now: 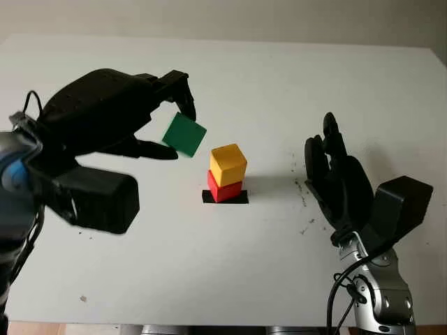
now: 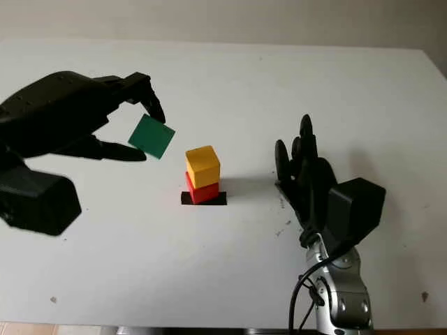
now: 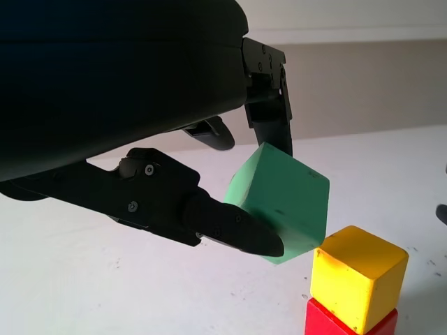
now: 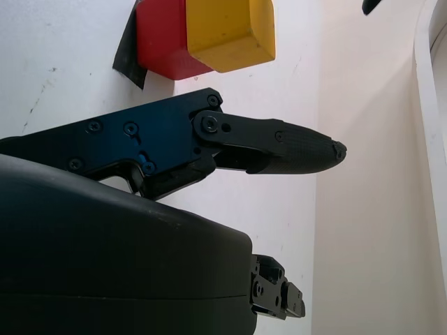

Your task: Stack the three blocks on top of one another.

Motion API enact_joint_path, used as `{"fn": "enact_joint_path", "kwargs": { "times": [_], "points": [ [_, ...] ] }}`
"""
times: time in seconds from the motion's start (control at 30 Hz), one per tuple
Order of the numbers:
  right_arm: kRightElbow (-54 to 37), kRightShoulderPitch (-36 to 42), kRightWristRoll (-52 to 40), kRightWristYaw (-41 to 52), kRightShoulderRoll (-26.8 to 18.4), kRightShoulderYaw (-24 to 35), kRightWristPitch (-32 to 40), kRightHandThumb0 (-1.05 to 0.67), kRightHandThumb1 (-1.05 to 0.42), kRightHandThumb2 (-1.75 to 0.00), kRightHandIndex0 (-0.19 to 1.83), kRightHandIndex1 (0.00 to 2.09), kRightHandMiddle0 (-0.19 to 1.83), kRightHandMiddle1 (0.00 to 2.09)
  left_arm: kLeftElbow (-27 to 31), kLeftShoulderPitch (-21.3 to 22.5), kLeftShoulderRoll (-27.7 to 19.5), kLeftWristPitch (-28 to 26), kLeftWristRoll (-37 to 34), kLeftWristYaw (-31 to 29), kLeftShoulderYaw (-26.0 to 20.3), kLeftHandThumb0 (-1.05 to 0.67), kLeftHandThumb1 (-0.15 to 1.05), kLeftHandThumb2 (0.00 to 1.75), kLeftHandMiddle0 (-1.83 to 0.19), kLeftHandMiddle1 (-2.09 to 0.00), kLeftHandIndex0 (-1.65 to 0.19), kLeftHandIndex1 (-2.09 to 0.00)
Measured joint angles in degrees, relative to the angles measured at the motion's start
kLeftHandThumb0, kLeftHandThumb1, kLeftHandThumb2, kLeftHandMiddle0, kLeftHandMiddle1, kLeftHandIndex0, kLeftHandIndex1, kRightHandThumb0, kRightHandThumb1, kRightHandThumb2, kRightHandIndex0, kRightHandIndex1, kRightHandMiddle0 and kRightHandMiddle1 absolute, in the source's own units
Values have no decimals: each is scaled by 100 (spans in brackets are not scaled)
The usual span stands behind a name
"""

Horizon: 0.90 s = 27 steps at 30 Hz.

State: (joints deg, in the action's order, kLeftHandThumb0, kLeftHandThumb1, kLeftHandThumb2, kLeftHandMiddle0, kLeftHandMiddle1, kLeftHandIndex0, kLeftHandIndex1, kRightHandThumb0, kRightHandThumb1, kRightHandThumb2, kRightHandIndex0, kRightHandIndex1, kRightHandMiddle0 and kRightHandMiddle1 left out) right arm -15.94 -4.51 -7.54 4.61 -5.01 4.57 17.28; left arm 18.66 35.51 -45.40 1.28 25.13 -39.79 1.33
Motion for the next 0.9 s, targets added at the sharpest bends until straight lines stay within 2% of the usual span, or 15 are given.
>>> {"fn": "enact_joint_path", "kwargs": {
  "times": [0.13,0.23,0.4,0.53,0.67,0.77,0.9],
  "points": [
    [1,2,29,21,3,-49,-22,-68,-105,-54,-19,0,-19,0,-308,608,105,-35,-319,-146,167,-31,104,5,-35,-36,-31,-136],
    [1,2,36,33,5,-75,-59,-67,-105,-55,-19,0,-19,0,-731,1016,363,-75,-760,-166,234,-32,105,8,-34,-21,-30,-136],
    [-2,43,33,45,13,-97,-63,-66,-105,-55,-19,0,-19,0,-1457,1620,653,-410,-1386,-443,312,-35,105,8,-34,-12,-35,-135],
    [-2,82,43,46,16,-113,-83,-66,-105,-54,-19,0,-19,0,-2332,2201,821,-330,-1758,-875,506,-37,103,5,-32,-8,-31,-143],
    [1,119,66,72,17,-155,-248,-65,-105,-56,-19,0,-19,0,-3243,2669,1030,-241,-2006,-1264,639,-37,101,5,-28,-5,-36,-136],
    [15,125,64,78,22,-162,-337,-65,-105,-56,-19,0,-19,0,-3891,2903,1190,1,-2041,-1446,745,-39,101,6,-28,-5,-35,-148],
    [26,132,100,77,20,-163,-367,-65,-105,-57,-19,0,-19,0,-4567,3060,1295,439,-1974,-1649,939,-39,100,5,-26,-4,-37,-153]
  ]
}}
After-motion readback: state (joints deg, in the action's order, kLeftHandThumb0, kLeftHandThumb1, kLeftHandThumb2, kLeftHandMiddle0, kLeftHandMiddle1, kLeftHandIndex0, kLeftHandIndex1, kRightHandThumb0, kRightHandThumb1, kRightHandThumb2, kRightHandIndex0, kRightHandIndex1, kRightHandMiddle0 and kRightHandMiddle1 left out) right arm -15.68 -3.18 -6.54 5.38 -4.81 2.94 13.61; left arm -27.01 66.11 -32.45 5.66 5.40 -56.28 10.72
